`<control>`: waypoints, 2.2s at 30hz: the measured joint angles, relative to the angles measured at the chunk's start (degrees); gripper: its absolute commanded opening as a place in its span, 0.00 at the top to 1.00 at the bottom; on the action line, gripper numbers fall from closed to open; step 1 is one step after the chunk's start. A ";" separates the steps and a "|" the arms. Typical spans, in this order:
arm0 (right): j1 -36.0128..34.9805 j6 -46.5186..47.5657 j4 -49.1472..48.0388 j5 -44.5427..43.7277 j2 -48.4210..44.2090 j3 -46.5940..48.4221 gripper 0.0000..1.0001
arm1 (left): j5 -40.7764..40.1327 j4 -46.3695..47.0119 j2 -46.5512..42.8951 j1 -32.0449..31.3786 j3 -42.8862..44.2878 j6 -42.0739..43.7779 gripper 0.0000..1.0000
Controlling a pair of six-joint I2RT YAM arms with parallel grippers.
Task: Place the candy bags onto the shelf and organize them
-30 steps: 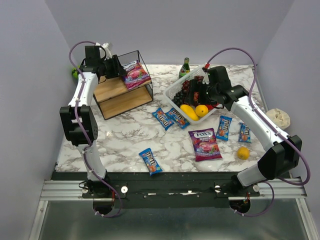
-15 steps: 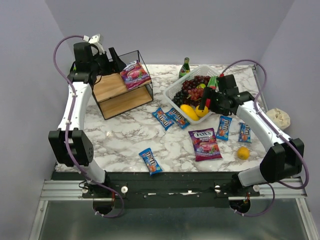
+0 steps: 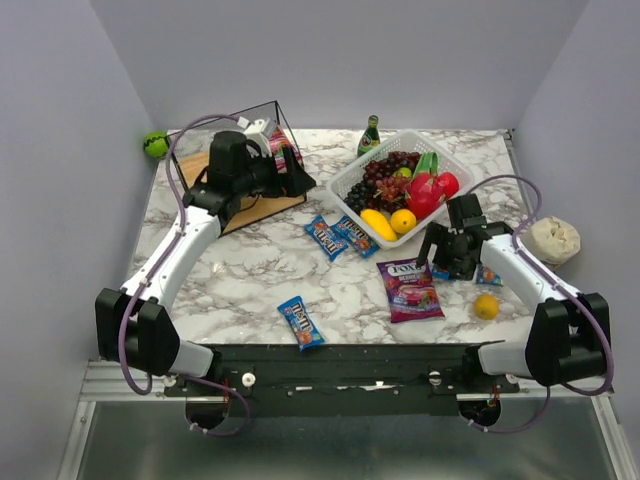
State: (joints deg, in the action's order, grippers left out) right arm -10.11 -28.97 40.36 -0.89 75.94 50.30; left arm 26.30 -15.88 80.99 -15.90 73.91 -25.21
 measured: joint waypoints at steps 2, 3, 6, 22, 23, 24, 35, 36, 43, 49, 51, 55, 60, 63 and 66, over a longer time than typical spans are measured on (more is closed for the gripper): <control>0.00 -0.50 0.00 1.22 0.02 -2.08 0.12 | -0.04 1.55 -0.44 -2.12 -2.84 -1.51 0.01; 0.00 -0.87 0.00 1.97 0.02 -2.89 0.16 | -0.04 1.81 -0.44 -2.95 -3.89 -2.12 0.01; 0.00 -1.75 -0.24 4.59 0.11 -4.33 0.20 | -0.17 2.95 -0.42 -5.31 -7.04 -4.00 0.01; -9.18 -12.02 -6.51 17.57 4.11 -10.23 0.26 | -7.26 -2.51 -0.42 -11.61 -14.99 -6.60 0.01; -11.23 -12.83 -6.91 17.92 5.44 -9.35 0.26 | -7.54 -2.71 -0.44 -11.54 -15.63 -6.60 0.01; -12.94 -13.68 -7.43 18.32 6.97 -8.35 0.26 | -7.69 -2.89 -0.48 -11.54 -16.85 -6.60 0.01; -19.96 -15.93 -9.40 17.11 10.05 -4.50 0.12 | -7.08 -0.87 -0.15 -12.15 -28.57 -10.56 0.01; -19.96 -15.67 -9.35 16.41 9.01 -4.63 0.11 | -7.02 -0.35 0.02 -12.55 -28.98 -11.28 0.01; -19.96 -13.73 -9.55 10.69 -4.87 -8.92 0.11 | -7.74 7.48 2.10 -20.46 -29.99 -17.11 0.02; -19.96 -12.37 -8.83 7.76 -11.02 -12.79 0.11 | -9.25 13.09 7.78 -25.33 -29.99 -23.34 0.10; -19.96 -11.87 -8.41 7.34 -12.24 -13.27 0.11 | -10.03 14.01 9.60 -26.95 -30.03 -26.47 0.11; -19.96 -10.95 -7.69 6.56 -14.45 -13.31 0.09 | -10.80 21.38 10.80 -28.26 -32.20 -32.22 0.15; -19.96 -10.16 -7.52 6.23 -15.54 -13.33 0.09 | -9.94 36.00 14.93 -28.30 -35.45 -40.83 0.27; -19.96 -9.92 -7.19 6.08 -15.65 -13.33 0.08 | -9.64 40.37 16.94 -28.44 -36.02 -43.87 0.30; -19.96 -9.81 -7.04 5.84 -15.65 -13.33 0.07 | -9.64 42.84 17.59 -28.50 -36.92 -46.34 0.38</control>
State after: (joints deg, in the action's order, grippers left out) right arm -30.06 -38.79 33.32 4.95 60.29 36.97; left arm 16.67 26.96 98.59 -44.40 36.99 -71.55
